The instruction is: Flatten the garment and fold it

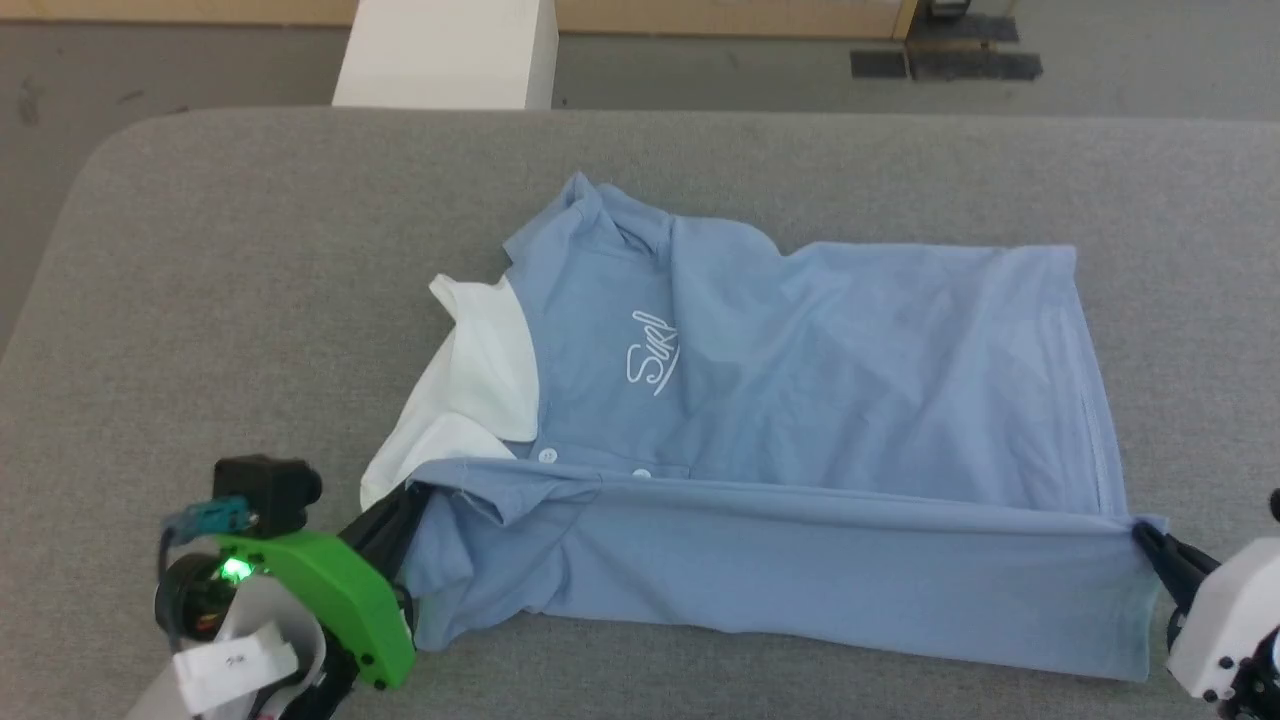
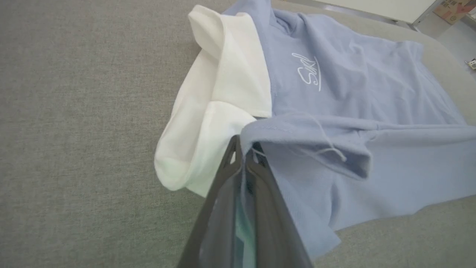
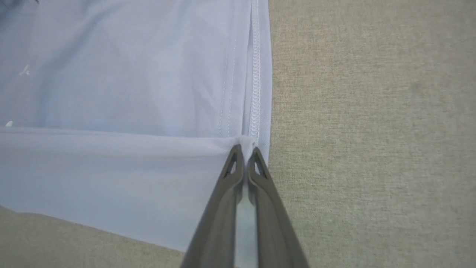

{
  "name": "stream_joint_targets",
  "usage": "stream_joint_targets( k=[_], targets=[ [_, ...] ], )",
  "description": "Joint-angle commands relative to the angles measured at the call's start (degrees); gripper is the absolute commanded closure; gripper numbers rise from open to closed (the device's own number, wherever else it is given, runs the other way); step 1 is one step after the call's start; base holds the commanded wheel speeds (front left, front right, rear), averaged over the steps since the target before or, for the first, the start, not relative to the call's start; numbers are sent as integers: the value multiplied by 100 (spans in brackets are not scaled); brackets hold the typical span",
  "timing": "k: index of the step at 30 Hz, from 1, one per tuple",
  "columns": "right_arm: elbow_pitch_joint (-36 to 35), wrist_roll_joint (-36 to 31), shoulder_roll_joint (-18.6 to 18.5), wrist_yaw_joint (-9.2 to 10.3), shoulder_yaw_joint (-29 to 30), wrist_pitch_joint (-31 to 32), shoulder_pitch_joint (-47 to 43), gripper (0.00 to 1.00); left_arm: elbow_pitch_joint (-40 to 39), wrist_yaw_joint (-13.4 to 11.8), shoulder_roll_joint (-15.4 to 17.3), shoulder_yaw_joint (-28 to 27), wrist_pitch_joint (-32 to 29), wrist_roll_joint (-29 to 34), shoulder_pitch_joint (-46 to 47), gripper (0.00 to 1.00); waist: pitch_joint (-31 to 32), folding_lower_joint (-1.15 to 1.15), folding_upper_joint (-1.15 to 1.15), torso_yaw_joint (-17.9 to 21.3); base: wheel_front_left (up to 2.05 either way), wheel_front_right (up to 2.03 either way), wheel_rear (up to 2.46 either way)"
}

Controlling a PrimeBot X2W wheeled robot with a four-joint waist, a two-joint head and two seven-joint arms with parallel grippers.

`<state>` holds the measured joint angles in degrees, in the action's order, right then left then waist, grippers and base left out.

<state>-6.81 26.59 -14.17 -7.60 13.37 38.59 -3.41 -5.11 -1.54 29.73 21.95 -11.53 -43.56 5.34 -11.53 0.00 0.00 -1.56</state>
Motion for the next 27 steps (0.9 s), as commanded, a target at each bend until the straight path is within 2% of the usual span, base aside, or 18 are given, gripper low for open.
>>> stream_joint_targets(
  k=[1,5,10,13,15,18,20,21,22,23,24,25,27],
  targets=[
    [134,-26,-63,11,-56,-54,136,100,190,57,-41,37,29,142,231,100,-243,0,0,27,0,0,0],
    [579,-19,-163,11,-214,-115,344,100,821,182,-163,202,114,318,589,100,-345,0,0,30,0,0,0],
    [1029,8,-245,11,-443,-107,531,100,1456,354,-303,376,-96,220,833,100,-469,0,0,55,0,0,0],
    [1213,34,-281,11,-555,-146,627,100,1644,397,-367,435,-210,163,934,100,-518,0,0,58,0,0,0],
    [1334,54,-290,11,-625,-179,696,100,1752,428,-412,461,-254,116,988,93,-542,0,0,58,0,0,0],
    [1507,87,-292,11,-723,-240,788,100,1869,472,-504,485,-279,24,1032,97,-532,0,0,52,0,0,0],
    [1586,124,-282,11,-773,-270,832,98,1923,476,-537,480,-269,-17,1030,94,-484,0,0,55,0,0,0],
    [1601,153,-276,11,-786,-287,843,68,1937,471,-544,470,-267,-43,1017,87,-460,0,0,56,0,0,0],
    [1620,206,-259,11,-785,-288,841,0,1943,460,-547,453,-265,-73,993,69,-415,0,0,56,0,0,0],
    [1638,271,-230,11,-764,-261,831,0,1934,449,-552,429,-260,-112,964,54,-373,0,0,58,0,0,0],
    [1609,366,-200,11,-744,-249,821,0,1895,444,-566,384,-248,-191,916,14,-316,0,0,58,0,0,0],
    [1554,427,-194,11,-735,-255,804,0,1845,433,-570,338,-227,-251,871,0,-279,0,0,59,0,0,0],
    [1407,555,-199,11,-691,-167,709,0,1685,381,-561,237,-186,-365,744,0,-176,0,0,55,0,0,0]
  ],
)
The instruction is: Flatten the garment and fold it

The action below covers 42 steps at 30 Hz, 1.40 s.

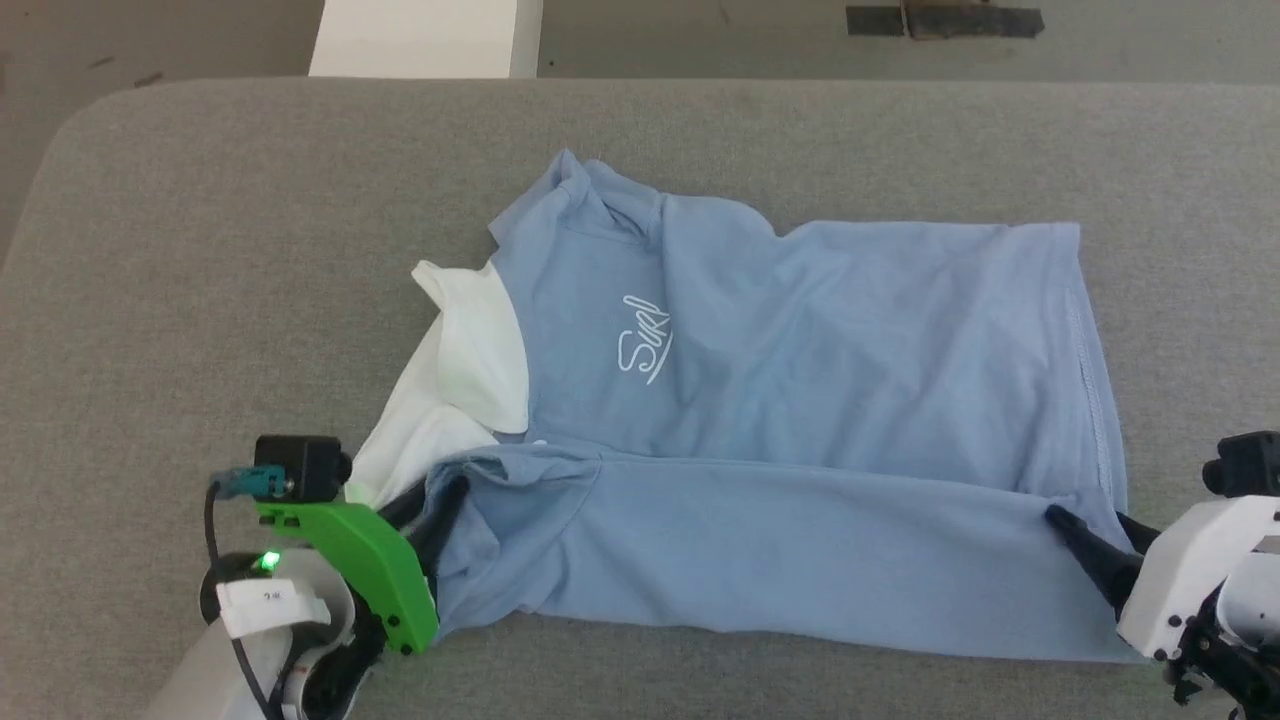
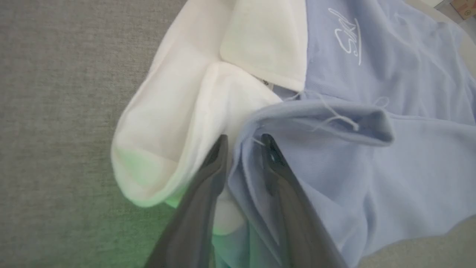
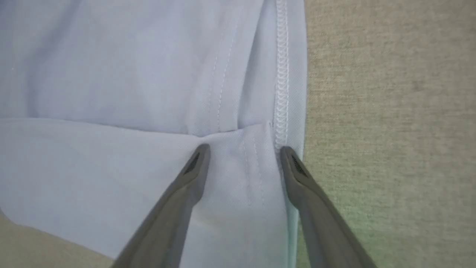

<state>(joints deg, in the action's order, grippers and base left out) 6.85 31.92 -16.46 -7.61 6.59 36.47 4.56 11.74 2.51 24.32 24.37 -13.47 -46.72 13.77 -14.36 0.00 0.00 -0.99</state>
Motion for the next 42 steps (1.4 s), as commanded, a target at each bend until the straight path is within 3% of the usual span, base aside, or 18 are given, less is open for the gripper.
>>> stream_joint_targets(
  k=[1,5,12,16,22,26,27,30,37,39,42],
  targets=[
    [-91,94,36,12,42,81,-156,0,-124,-62,2,-55,37,-89,-187,0,167,0,0,-8,0,0,0],
    [-802,154,55,12,344,-9,-447,0,-756,-293,119,-289,391,-33,-554,0,340,0,0,-43,0,0,0],
    [-2076,-674,553,12,1046,-1653,-816,0,-1825,-891,15,-910,1986,526,-1221,0,493,0,0,-126,0,0,0],
    [-2299,-1169,981,12,1049,-2482,-1020,0,-2136,-1069,-179,-1059,2722,1043,-1521,0,558,0,0,-156,0,0,0],
    [-2104,-1922,1298,12,1011,-3468,-1291,0,-2210,-1257,-625,-1247,2843,2139,-1843,0,707,0,0,-193,0,0,0],
    [-1752,-2051,1352,12,963,-3919,-1475,0,-2202,-1200,-974,-1415,2845,2701,-2170,0,830,0,0,-197,0,0,0],
    [-1457,-1928,1355,12,908,-4152,-1622,0,-2165,-1101,-1239,-1550,2846,2907,-2439,0,934,0,0,-186,0,0,0],
    [-1271,-1923,1357,12,835,-4281,-1732,0,-2089,-939,-1459,-1699,2846,3018,-2638,0,1024,0,0,-191,0,0,0],
    [-1150,-1916,1358,12,788,-4302,-1737,0,-1724,-542,-1426,-1703,2806,3180,-2597,0,1084,0,0,-222,0,0,0],
    [-1160,-1921,1358,12,779,-4277,-1723,0,-1664,-452,-1368,-1645,2555,3126,-2447,0,1065,0,0,-237,0,0,0],
    [-1147,-1872,1358,12,735,-4233,-1698,0,-1545,-287,-1288,-1482,1701,2931,-2210,0,1008,0,0,-259,0,0,0]
  ],
)
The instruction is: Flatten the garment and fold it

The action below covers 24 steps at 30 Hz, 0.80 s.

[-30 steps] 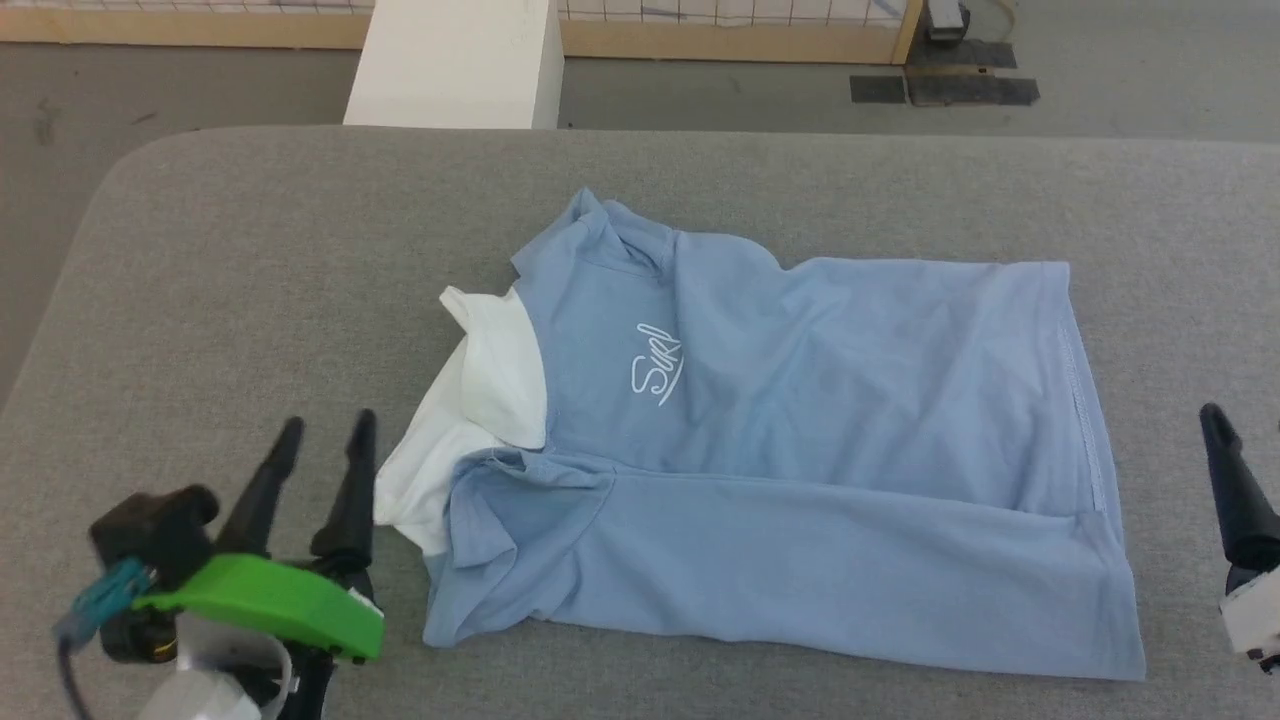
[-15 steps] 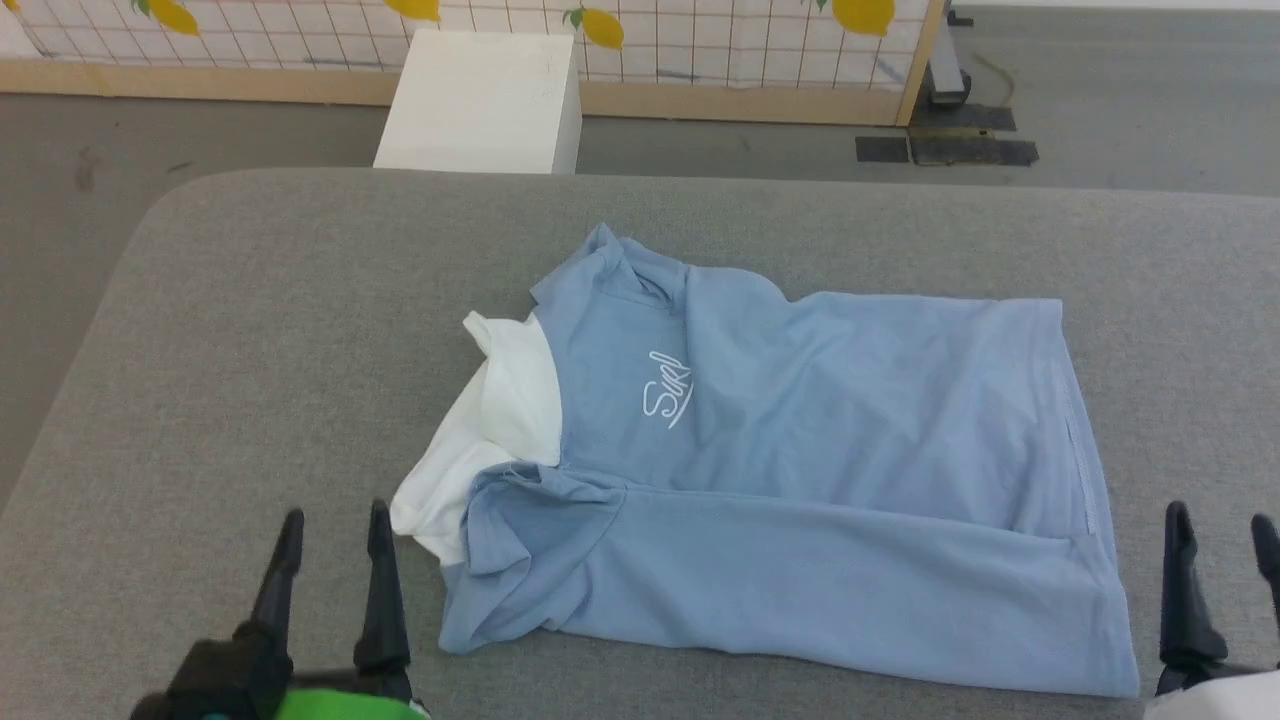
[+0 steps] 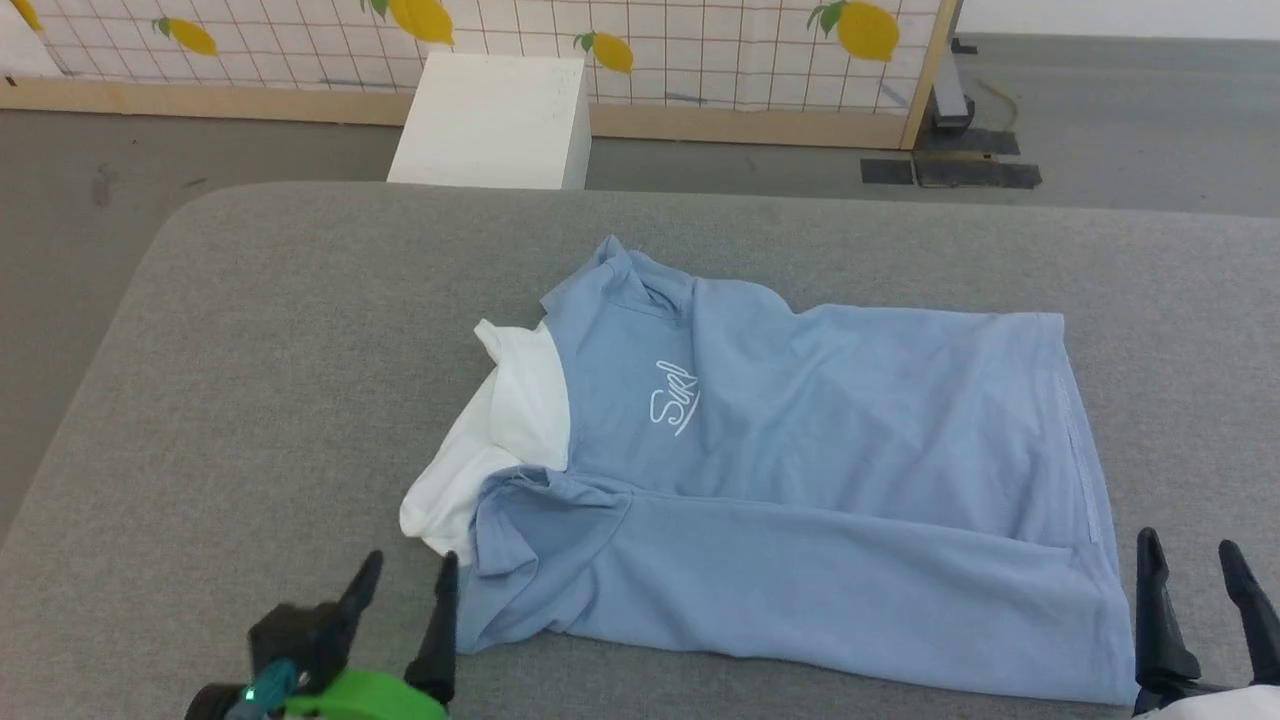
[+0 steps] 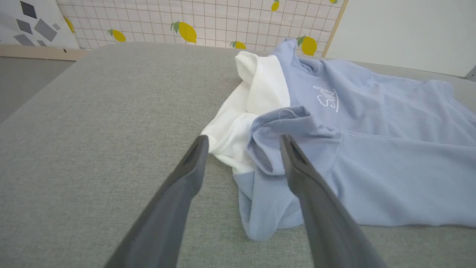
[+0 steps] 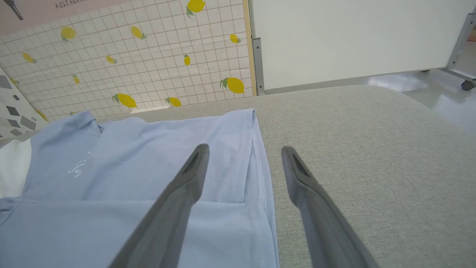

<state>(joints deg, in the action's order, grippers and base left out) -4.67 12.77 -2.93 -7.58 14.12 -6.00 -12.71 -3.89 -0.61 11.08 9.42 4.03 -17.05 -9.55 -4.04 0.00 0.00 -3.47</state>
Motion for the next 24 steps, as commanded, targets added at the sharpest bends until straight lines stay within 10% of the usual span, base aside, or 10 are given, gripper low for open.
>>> stream_joint_targets(
  k=[1,20,21,22,24],
  targets=[
    [21,64,4,9,-39,21,38,0,71,73,77,70,-344,-84,215,0,-46,0,0,-10,0,0,0],
    [214,151,5,9,-168,65,227,0,1560,245,95,340,-3199,-1041,1047,0,-331,0,0,382,0,0,0],
    [226,151,5,9,-172,68,224,0,1640,307,80,379,-3270,-1100,1049,29,-322,0,0,406,0,0,0],
    [239,150,5,9,-172,66,221,0,1686,353,65,393,-3267,-1146,1055,92,-318,0,0,420,0,0,0],
    [264,139,5,9,-184,73,230,0,1777,385,41,383,-3196,-1196,1058,100,-307,0,0,453,0,0,0]
  ],
)
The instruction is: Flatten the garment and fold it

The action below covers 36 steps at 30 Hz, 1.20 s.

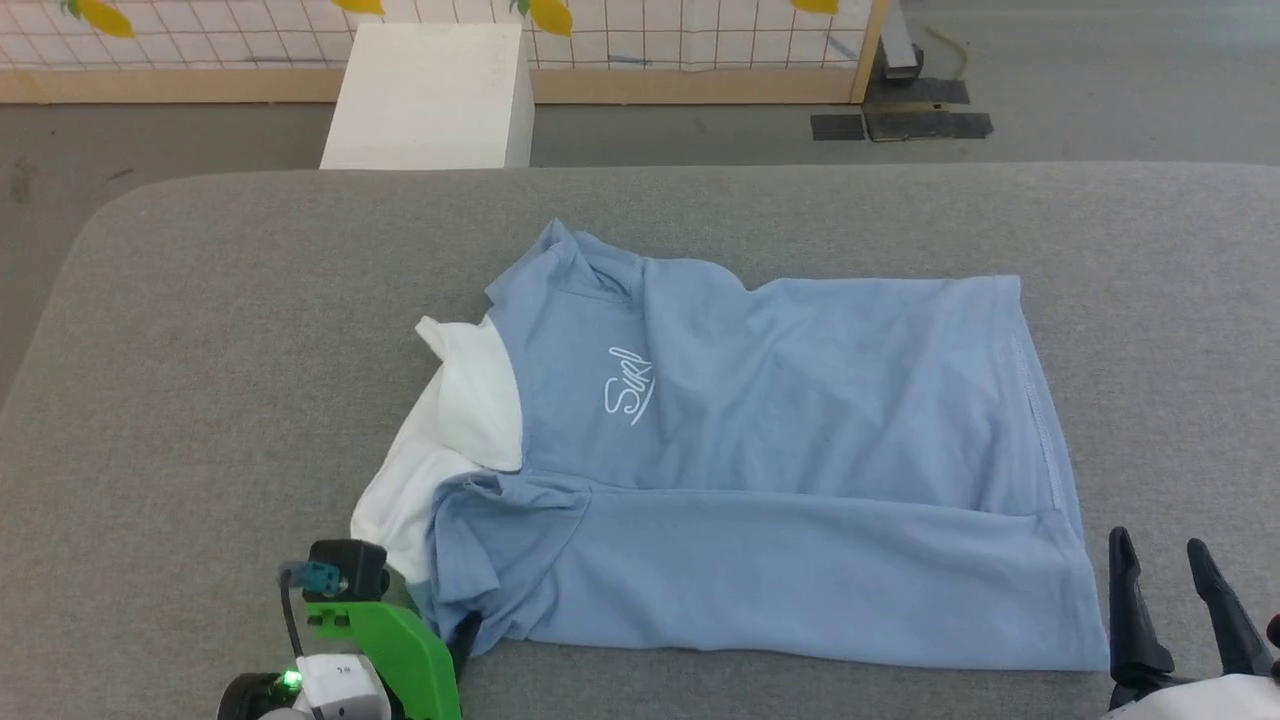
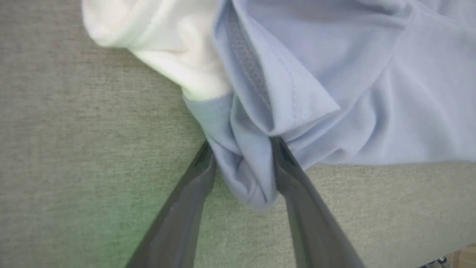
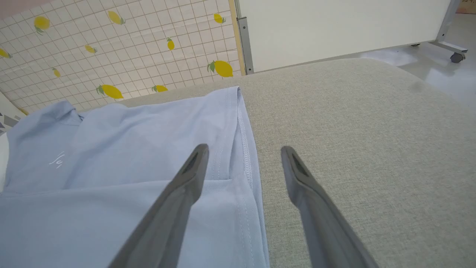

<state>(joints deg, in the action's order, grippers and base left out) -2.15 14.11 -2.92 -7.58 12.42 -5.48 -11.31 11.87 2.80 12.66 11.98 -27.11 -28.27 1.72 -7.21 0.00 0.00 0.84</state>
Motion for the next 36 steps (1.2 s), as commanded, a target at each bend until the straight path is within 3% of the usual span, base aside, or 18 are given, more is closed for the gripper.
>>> stream_joint_targets(
  k=[1,7,15,17,23,31,32,33,34,35,36],
  targets=[
    [9,-24,4,9,-26,51,109,0,225,55,-123,120,-20,-83,-72,100,16,0,0,39,0,0,0],
    [-281,-230,-8,9,-14,638,309,0,34,-14,-54,-129,516,-104,-183,100,5,0,0,92,0,0,0],
    [-227,116,-369,9,192,3251,235,0,-621,-104,15,-176,791,-18,-385,100,-76,0,0,-62,0,0,0],
    [-253,92,-449,9,176,3571,188,0,-751,-106,8,-138,770,-14,-394,100,-96,0,0,-121,0,0,0],
    [25,212,-424,9,10,3893,120,0,-943,-104,-14,-49,681,-34,-350,100,-168,0,0,-282,0,0,0],
    [639,201,-548,9,-210,3705,378,0,-985,-120,-4,2,619,-48,-199,100,-301,0,0,-403,0,0,0],
    [697,205,-568,9,-214,3692,400,7,-985,-124,-6,4,617,-51,-190,100,-306,0,0,-409,0,0,0],
    [751,203,-580,9,-210,3686,421,58,-984,-129,-5,6,612,-55,-183,100,-312,0,0,-416,0,0,0],
    [776,209,-578,9,-206,3683,434,89,-982,-134,-7,5,607,-65,-178,100,-319,0,0,-422,0,0,0],
    [778,230,-549,9,-184,3667,453,100,-986,-138,-7,1,603,-78,-175,100,-327,0,0,-427,0,0,0],
    [771,239,-535,9,-170,3663,464,100,-991,-144,-10,-9,605,-94,-175,100,-333,0,0,-428,0,0,0]
  ],
)
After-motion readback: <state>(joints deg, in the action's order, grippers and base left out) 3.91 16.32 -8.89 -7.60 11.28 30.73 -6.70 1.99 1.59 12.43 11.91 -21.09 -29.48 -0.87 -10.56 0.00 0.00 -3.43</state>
